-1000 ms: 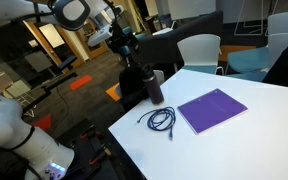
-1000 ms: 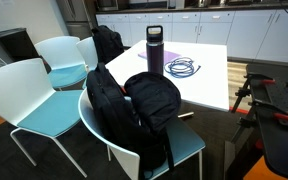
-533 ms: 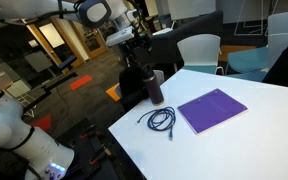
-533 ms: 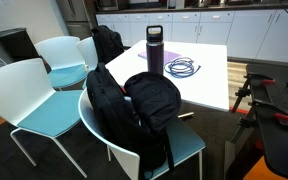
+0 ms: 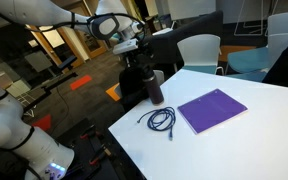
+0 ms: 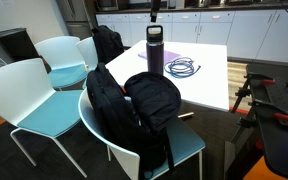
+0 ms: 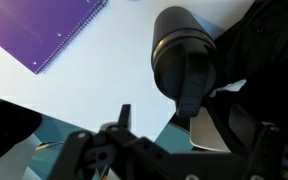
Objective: Move the flusk to the right
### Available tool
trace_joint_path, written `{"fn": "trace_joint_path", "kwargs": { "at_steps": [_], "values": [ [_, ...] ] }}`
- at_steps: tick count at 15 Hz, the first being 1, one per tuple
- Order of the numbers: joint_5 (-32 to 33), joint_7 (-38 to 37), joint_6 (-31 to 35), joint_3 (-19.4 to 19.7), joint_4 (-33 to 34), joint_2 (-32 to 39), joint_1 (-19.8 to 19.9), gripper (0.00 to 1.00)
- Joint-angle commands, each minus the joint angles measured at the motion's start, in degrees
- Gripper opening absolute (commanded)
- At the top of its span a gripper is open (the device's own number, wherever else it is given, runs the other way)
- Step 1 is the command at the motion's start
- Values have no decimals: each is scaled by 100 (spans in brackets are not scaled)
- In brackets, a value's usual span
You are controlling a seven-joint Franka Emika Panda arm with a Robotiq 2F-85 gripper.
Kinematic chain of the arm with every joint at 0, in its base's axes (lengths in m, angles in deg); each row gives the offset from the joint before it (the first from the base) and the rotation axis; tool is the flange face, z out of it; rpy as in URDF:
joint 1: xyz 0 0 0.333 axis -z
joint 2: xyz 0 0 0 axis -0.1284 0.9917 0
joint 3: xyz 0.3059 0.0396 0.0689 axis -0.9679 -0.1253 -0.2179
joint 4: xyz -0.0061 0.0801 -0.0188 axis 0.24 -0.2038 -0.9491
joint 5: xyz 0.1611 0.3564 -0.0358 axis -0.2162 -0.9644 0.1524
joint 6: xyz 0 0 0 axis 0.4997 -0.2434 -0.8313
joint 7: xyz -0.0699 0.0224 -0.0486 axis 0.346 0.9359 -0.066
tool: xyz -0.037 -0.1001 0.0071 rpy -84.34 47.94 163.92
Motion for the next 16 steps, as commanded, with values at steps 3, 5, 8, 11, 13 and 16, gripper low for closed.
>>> {"fn": "trace_joint_path", "kwargs": {
  "at_steps": [3, 5, 8, 11, 13, 16],
  "values": [
    [366, -1088, 495, -164, -88, 147, -2, 100],
    [609, -1474, 503, -155, -102, 189, -41, 100],
    [843, -1872, 401, -151, -81, 245, -71, 100],
    [851, -1989, 272, -184, -56, 284, -53, 100],
    [819, -2014, 171, -197, -32, 302, -45, 100],
    [784, -2010, 30, -205, -5, 307, -36, 95]
  ]
}}
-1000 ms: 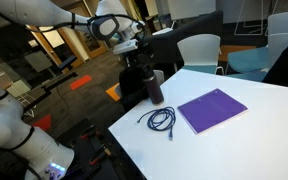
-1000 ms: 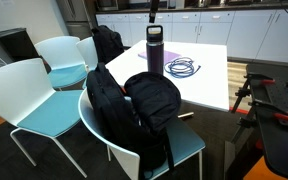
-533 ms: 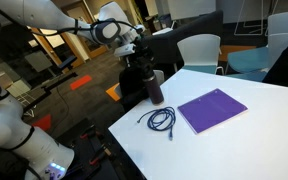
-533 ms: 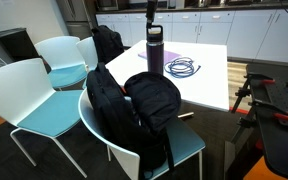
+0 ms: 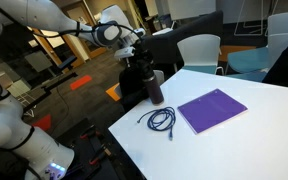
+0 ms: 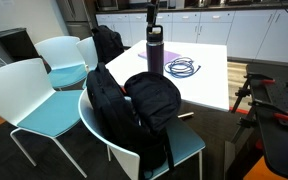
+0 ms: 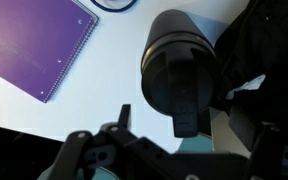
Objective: Move the flusk to the right
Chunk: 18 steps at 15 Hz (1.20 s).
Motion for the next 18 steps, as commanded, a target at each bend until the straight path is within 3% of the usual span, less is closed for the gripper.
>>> {"fn": "trace_joint_path", "kwargs": {
  "at_steps": [1, 3, 12, 18],
  "values": [
    [-17, -136, -257, -74, 34, -41, 38, 72],
    [51, -223, -314, -46, 52, -34, 17, 69],
    [49, -275, -474, -70, 102, -56, 16, 2],
    [-41, -317, -610, -115, -12, -377, -3, 6]
  ]
}}
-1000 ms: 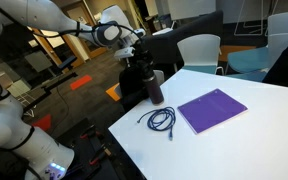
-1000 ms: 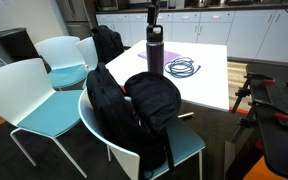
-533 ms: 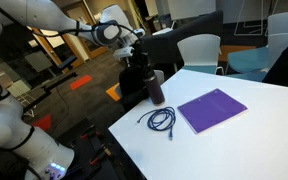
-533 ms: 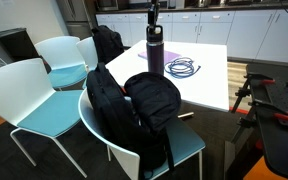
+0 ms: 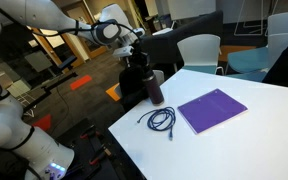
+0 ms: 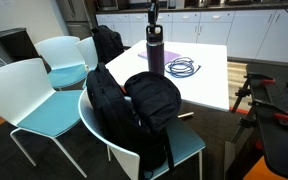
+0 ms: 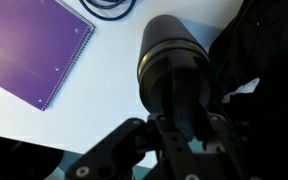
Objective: Move the flusk to the right
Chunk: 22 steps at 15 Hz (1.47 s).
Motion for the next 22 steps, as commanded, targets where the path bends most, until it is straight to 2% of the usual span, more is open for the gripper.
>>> {"fn": "trace_joint_path", "kwargs": {
  "at_steps": [1, 5, 11, 16, 22],
  "values": [
    [-82, -184, -353, -92, -102, -416, 3, 6],
    [-359, -83, -407, -164, -161, -676, 38, 6],
    [-185, -486, -527, -7, -279, -1047, 52, 6],
    [-360, -649, -636, 299, -554, -1481, 310, 6],
    [-450, -813, -514, 916, -1105, -1980, 858, 6]
  ]
}}
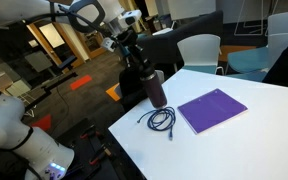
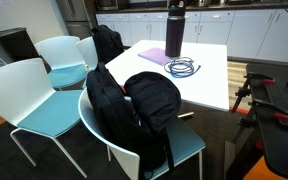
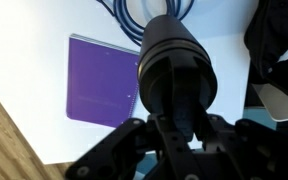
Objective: Move the flusk to the right
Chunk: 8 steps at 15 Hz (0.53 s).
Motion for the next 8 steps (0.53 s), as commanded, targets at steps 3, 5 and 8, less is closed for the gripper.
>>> {"fn": "trace_joint_path", "kwargs": {
  "at_steps": [3, 5, 8],
  "values": [
    [-83, -275, 33, 516, -602, -648, 504, 6],
    [-37, -403, 99, 693, -742, -743, 684, 6],
    [40, -615, 199, 875, -876, -812, 896, 6]
  ]
}}
